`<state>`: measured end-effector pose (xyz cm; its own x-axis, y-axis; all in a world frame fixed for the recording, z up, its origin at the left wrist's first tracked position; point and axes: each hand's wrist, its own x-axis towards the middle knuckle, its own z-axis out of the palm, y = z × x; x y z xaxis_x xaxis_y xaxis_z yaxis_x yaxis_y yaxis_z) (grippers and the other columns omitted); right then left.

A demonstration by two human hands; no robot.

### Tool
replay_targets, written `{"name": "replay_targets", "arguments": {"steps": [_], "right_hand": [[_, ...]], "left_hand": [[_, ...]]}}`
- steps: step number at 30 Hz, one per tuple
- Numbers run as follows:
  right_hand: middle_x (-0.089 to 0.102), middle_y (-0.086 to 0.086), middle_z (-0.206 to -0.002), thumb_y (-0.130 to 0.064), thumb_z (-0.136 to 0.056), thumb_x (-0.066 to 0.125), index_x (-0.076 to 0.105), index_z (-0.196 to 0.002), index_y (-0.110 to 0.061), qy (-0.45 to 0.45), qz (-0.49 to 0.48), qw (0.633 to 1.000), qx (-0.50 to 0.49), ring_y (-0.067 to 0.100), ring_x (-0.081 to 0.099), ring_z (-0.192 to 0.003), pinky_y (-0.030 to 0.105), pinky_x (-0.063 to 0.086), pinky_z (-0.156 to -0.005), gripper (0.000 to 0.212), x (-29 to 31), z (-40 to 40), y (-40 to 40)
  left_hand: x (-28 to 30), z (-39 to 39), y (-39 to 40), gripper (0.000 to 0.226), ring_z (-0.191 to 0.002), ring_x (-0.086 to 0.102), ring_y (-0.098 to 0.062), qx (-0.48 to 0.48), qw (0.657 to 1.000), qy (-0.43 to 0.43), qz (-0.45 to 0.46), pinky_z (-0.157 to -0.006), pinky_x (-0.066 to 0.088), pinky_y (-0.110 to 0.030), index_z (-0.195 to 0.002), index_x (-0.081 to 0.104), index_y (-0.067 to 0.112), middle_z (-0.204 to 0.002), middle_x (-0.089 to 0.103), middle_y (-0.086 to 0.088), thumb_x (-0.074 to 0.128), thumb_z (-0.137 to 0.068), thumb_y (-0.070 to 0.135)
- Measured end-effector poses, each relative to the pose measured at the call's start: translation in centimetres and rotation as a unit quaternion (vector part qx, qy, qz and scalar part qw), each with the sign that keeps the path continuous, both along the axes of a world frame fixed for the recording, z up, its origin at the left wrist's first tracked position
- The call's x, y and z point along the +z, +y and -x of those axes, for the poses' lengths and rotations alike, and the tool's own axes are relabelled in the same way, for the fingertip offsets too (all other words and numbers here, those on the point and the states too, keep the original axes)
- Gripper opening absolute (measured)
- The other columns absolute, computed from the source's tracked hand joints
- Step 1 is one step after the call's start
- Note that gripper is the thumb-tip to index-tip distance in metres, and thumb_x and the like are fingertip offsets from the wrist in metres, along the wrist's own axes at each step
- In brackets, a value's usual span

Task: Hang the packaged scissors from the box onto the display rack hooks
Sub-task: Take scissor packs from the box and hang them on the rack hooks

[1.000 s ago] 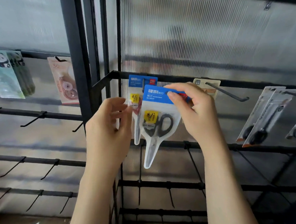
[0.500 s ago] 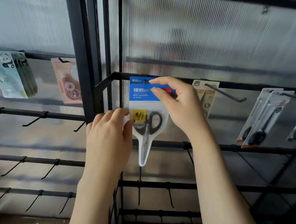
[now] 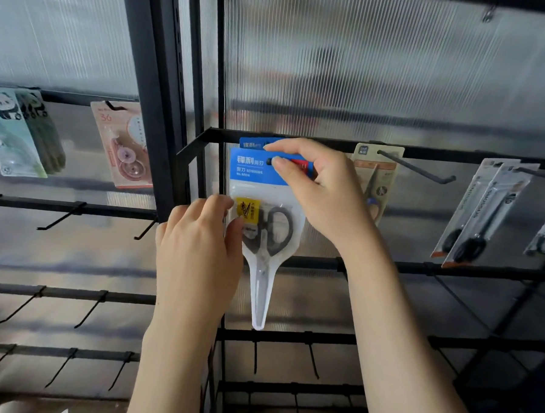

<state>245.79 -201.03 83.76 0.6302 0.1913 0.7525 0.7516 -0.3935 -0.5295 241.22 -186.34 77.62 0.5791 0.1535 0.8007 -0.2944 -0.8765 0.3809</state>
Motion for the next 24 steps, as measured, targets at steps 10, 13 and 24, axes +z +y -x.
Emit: {"name": "replay_targets", "arguments": {"steps": [10,13,24], "right_hand": [[0.062,-0.01,-0.105,-0.008,-0.095,0.051,0.067,-0.113,-0.009,-0.004,0.025,0.999,-0.022,-0.014,0.053,-0.088,-0.001,0.036,-0.079,0.024,-0.7,-1.9,0.0],[0.067,-0.005,-0.106,-0.008,-0.093,0.054,0.067,-0.111,-0.009,-0.008,0.021,0.999,-0.047,-0.006,0.054,-0.089,0.0,0.036,-0.077,0.022,-0.6,-3.2,0.4],[0.07,0.004,-0.1,-0.006,-0.09,0.058,0.07,-0.102,-0.006,0.008,0.007,0.994,-0.108,0.011,0.06,-0.094,0.001,0.037,-0.073,0.017,-0.5,-8.5,1.5]], "left_hand": [[-0.7,-0.7,-0.6,0.012,-0.071,0.057,-0.032,-0.034,0.999,-0.004,-0.013,-0.06,0.049,-0.04,-0.094,0.063,0.008,-0.083,0.066,-0.008,0.06,-0.086,0.017],[-0.9,-1.0,-0.6,0.016,-0.08,0.061,-0.035,-0.039,0.999,0.015,-0.022,-0.067,0.05,-0.042,-0.1,0.064,0.008,-0.092,0.068,-0.011,0.063,-0.086,0.014],[-2.7,-1.2,-0.9,0.038,-0.114,0.056,-0.035,-0.08,0.984,0.127,-0.093,-0.086,0.048,-0.052,-0.115,0.065,0.013,-0.118,0.065,-0.008,0.073,-0.078,0.015]]}}
